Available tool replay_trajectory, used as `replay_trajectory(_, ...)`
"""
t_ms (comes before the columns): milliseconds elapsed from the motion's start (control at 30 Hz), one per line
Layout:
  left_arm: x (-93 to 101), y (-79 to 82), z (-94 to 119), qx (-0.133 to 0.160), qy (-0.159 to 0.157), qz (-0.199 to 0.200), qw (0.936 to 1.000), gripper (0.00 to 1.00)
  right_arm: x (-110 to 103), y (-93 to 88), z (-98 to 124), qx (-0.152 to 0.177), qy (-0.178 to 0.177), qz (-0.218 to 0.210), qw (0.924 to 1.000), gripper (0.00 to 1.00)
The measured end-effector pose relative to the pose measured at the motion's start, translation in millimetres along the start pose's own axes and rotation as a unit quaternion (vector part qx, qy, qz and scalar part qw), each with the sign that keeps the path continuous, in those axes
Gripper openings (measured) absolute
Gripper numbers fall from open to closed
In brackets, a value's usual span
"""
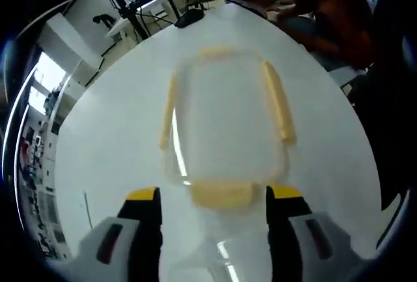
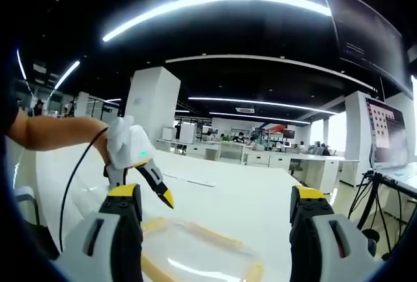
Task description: Snap each plastic latch of the storage box into its locked position after aligning the lid with the box until every specified latch is closed and the lid sits flush.
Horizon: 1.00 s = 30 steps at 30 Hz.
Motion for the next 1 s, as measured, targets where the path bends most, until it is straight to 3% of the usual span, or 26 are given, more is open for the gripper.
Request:
replay_trajectory(467,-0.5,-1.8,-2.8,-0.009,-0.015,0.012,0.9998,0.59,-0.6,-4.9,-3.6,-0.003,0.005,0.0,1.0,0.94)
replay_trajectory(1000,1.9,-3.7,-7.2,-0.009,-0.063,0.033,0.9974,0.58,-4.0,-6.8,-4.1,-0.006,0.01,0.002,0.9999,0.93)
Point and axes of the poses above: the point that each gripper's makers call its tool centre point, and the gripper's own axes: z roughly backward along the fingers, x roughly to its right, y roughly out of its top, the point moved 4 cm from there along z, roughly backward along the fingers, and after that the axes turned 11 degrees about -y, right-handed, at the moved point
